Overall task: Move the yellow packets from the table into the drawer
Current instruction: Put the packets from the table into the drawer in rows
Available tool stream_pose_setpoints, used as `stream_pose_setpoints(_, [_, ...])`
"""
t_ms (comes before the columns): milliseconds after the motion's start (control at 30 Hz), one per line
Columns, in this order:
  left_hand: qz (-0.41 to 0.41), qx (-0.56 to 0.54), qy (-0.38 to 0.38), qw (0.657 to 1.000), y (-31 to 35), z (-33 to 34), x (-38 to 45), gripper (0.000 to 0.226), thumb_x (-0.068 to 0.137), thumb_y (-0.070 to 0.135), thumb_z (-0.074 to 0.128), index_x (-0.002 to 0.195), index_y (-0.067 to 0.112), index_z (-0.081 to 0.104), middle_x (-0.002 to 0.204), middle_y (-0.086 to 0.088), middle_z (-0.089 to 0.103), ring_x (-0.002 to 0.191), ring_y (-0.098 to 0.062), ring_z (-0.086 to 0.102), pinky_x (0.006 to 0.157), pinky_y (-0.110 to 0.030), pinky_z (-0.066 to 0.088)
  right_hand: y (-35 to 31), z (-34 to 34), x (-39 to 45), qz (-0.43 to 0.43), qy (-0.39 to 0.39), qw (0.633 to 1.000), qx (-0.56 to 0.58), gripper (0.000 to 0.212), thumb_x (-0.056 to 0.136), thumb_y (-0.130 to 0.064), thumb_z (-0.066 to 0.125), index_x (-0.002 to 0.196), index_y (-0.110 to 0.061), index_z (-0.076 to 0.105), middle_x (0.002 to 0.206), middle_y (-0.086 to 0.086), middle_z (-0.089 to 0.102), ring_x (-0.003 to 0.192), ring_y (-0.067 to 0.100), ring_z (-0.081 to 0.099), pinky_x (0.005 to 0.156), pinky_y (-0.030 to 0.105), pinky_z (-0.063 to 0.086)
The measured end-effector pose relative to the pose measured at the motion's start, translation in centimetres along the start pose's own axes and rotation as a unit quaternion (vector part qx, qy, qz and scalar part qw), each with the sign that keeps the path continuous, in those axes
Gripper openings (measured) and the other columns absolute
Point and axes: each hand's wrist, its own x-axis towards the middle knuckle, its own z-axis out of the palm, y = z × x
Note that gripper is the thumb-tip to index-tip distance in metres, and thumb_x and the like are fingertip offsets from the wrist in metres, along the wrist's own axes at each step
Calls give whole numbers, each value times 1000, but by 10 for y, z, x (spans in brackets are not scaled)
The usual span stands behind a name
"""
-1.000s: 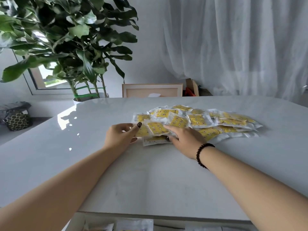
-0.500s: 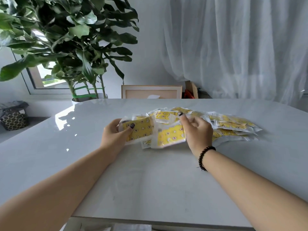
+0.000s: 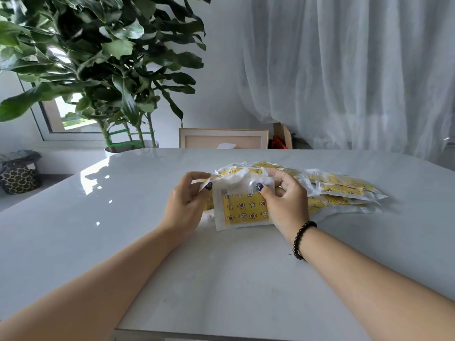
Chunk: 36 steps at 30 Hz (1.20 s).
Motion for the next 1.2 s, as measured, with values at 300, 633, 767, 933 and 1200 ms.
stream_pose_setpoints(300, [-8,-28,-105,994,3,24,-7,50,77,19,76,121,13,54,92,5,73,89,-14,70,77,-35,57,3,0,4,-12,35,999,-11,15,84,-9,68,94,-20,69,90,-7,67,81,8,60,68,14,50])
stream_pose_setpoints(633, [20,9,-22,1000,3,19,-4,8,77,20,59,79,25,64,75,14,66,72,-7,61,67,-29,50,-3,-1,-4,58,-127,990,2,15,78,-16,76,89,-22,68,91,-2,72,89,15,67,75,21,54])
stream_pose_setpoints(767, [1,8,-98,995,1,19,-3,44,69,2,74,108,20,64,100,5,71,94,-10,68,81,-31,55,-2,-3,-3,38,-88,995,-20,20,74,-17,80,89,-9,69,85,4,72,76,11,65,66,15,53])
stream_pose_setpoints(933, [-18,37,-53,998,-1,20,-1,41,71,3,75,95,34,64,95,5,72,91,-14,69,85,-38,56,5,-4,4,-17,-30,997,-67,10,83,-22,71,81,-12,67,75,-4,66,64,-3,58,61,9,45])
stream_pose_setpoints(1200, [-172,-138,113,969,-5,11,8,26,79,3,73,96,21,67,95,-6,73,84,-21,70,76,-35,57,27,-53,41,0,-105,870,-481,54,94,-43,47,144,-27,35,148,-1,40,134,24,36,106,35,35])
